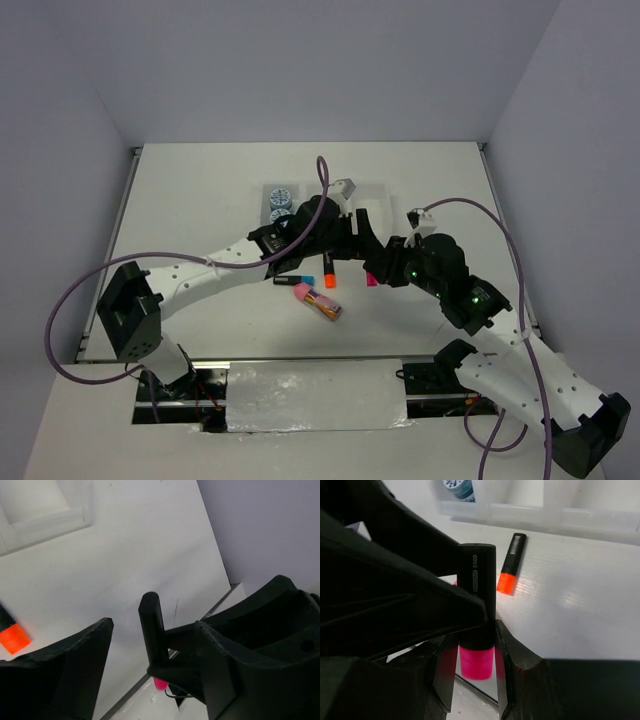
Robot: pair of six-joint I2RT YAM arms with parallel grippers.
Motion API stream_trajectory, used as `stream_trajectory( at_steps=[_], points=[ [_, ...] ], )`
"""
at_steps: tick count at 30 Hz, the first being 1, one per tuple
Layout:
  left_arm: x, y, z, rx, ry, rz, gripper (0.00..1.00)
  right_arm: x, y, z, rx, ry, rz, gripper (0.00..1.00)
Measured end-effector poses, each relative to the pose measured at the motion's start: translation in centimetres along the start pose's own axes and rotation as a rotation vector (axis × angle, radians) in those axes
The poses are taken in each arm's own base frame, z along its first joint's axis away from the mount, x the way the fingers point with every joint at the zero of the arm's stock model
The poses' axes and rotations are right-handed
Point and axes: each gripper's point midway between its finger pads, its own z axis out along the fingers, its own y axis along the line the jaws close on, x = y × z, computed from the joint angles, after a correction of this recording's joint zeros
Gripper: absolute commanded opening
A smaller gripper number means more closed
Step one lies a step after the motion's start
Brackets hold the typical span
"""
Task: Sort the stationery into containers
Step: Pick up the pen from the center of the board, then place the pen in the storage box.
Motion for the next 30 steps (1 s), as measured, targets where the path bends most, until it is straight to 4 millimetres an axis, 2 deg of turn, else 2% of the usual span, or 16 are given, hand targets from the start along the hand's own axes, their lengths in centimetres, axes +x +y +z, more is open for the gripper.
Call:
stream_trajectory(
  at_steps=[1, 2, 4, 5, 6, 7, 10, 11, 14, 17, 19, 23, 26, 30],
  points=[
    [0.2, 0.0, 0.2, 0.005, 0.006, -0.006, 0.71, 0.1, 0.3, -0.1, -0.014, 0.004, 0.002, 0.11],
    [0.3, -0.1, 0.4, 0.008, 0.012, -0.016, 0.58, 0.2, 0.5, -0.1, -0.023, 0.008, 0.001, 0.11],
    [0.7, -0.1, 0.7, 0.014, 0.025, -0.024, 0.43, 0.3, 0.8, -0.1, -0.038, 0.016, 0.0, 0.11],
    [0.9, 0.0, 1.0, 0.015, 0.033, -0.025, 0.31, 0.3, 0.9, -0.1, -0.043, 0.017, -0.001, 0.11],
    [1.1, 0.1, 1.2, 0.013, 0.04, -0.028, 0.26, 0.4, 1.0, -0.1, -0.047, 0.018, 0.0, 0.12],
    [1.3, -0.1, 1.4, 0.023, 0.047, -0.036, 0.13, 0.5, 0.9, -0.1, -0.042, 0.021, 0.001, 0.15],
    [1.1, -0.4, 1.4, 0.027, 0.047, -0.034, 0.0, 0.5, 0.9, -0.1, -0.04, 0.02, 0.01, 0.59],
    [0.8, -0.4, 1.4, 0.022, 0.043, -0.027, 0.0, 0.3, 1.0, -0.2, -0.045, 0.013, 0.01, 0.81],
    [-0.8, 0.1, 1.7, -0.047, 0.005, 0.017, 0.0, 0.0, 1.0, -0.3, -0.043, -0.005, 0.01, 1.0],
    [-4.1, 0.9, 2.9, -0.141, -0.066, 0.067, 0.0, -0.5, 0.0, -1.1, 0.01, -0.045, 0.013, 1.0],
    [-6.8, 2.4, 3.6, -0.21, -0.117, 0.085, 0.01, -0.9, -0.7, -1.7, 0.043, -0.073, 0.015, 1.0],
    [-11.8, 8.2, 4.8, -0.396, -0.19, 0.099, 0.1, -0.9, -1.7, -2.7, 0.092, -0.096, 0.009, 1.0],
    [-14.4, 12.7, 5.7, -0.51, -0.21, 0.098, 0.15, -1.0, -2.1, -3.1, 0.116, -0.095, -0.001, 1.0],
    [-15.7, 17.2, 7.0, -0.596, -0.185, 0.113, 0.19, -0.7, -2.5, -3.0, 0.134, -0.079, -0.017, 1.0]
  ],
)
